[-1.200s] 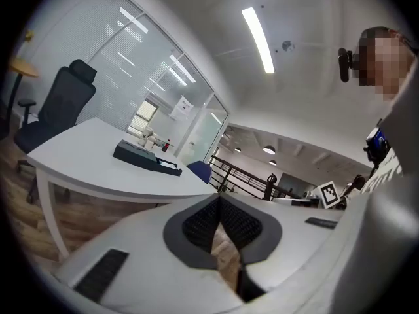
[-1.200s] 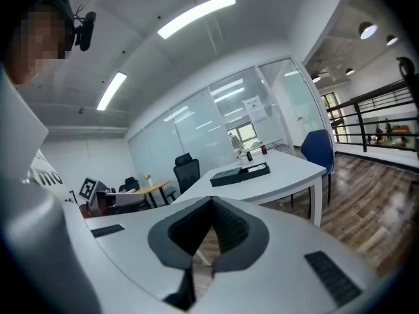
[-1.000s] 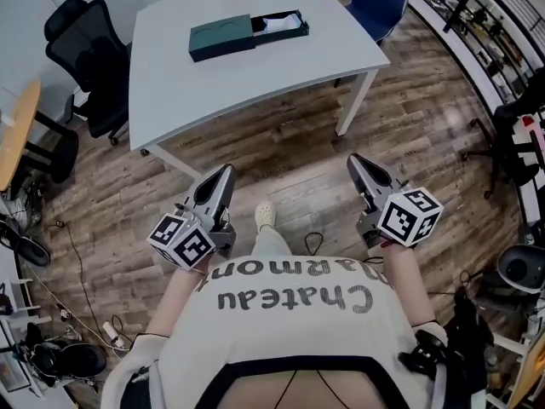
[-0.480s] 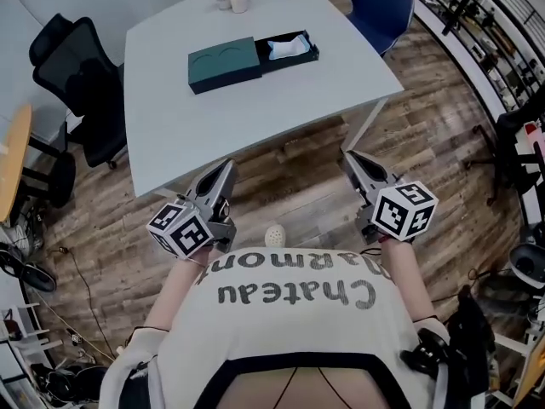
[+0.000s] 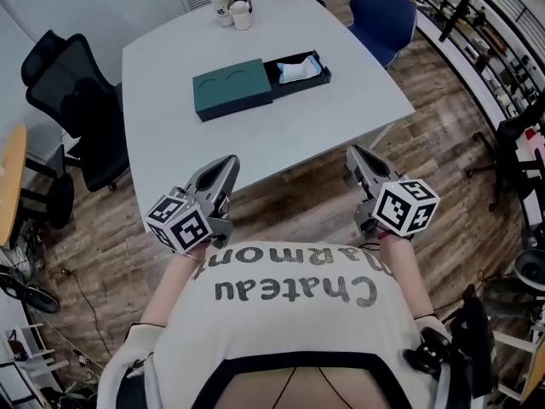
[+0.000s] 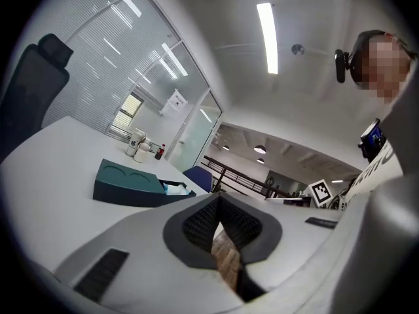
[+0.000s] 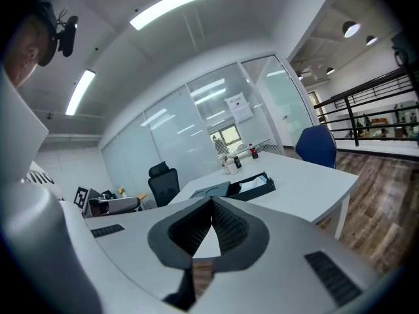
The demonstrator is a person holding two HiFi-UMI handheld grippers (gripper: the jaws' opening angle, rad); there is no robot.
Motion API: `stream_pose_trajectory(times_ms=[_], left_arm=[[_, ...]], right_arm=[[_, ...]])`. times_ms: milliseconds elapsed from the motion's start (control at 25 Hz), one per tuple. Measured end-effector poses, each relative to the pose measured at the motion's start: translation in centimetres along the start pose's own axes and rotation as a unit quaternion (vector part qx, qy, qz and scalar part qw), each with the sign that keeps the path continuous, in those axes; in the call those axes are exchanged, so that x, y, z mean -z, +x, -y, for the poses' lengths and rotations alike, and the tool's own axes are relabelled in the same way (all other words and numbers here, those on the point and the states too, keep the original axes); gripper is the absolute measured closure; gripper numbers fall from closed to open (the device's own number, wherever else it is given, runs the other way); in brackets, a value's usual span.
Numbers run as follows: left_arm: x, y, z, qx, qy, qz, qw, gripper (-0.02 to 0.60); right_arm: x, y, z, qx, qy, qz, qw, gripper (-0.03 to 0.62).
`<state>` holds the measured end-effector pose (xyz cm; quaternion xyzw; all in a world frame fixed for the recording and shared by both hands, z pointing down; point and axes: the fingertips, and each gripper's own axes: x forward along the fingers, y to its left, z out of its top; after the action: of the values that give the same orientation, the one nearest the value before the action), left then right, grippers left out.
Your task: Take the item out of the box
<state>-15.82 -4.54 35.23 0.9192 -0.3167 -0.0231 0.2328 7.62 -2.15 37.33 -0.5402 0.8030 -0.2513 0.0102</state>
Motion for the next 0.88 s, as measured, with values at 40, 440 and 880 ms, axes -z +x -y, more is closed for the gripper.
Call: stream_pose_trajectory(times_ms=[40,440,880], left_arm=[[0.0,0.3,-0.5,-0.003,0.001,-0.002,1.0000,0.581],[-0.3,2.2,-4.0,-0.038,-0.004,0.001,0.9993,0.581],[-3.0,7.3,-6.9,-0.072,-0.006,0.031,0.9969,0.581]], right_arm=[[0.1,0.4,0.2,0.002,0.003,-0.002,1.000,0.594],[0.8,3.1,2.5,0.015,0.036,-0.030,0.999,0.594],[-3.5,9.3,7.1,-0.023,0.031,-0.041,0.998,0.594]])
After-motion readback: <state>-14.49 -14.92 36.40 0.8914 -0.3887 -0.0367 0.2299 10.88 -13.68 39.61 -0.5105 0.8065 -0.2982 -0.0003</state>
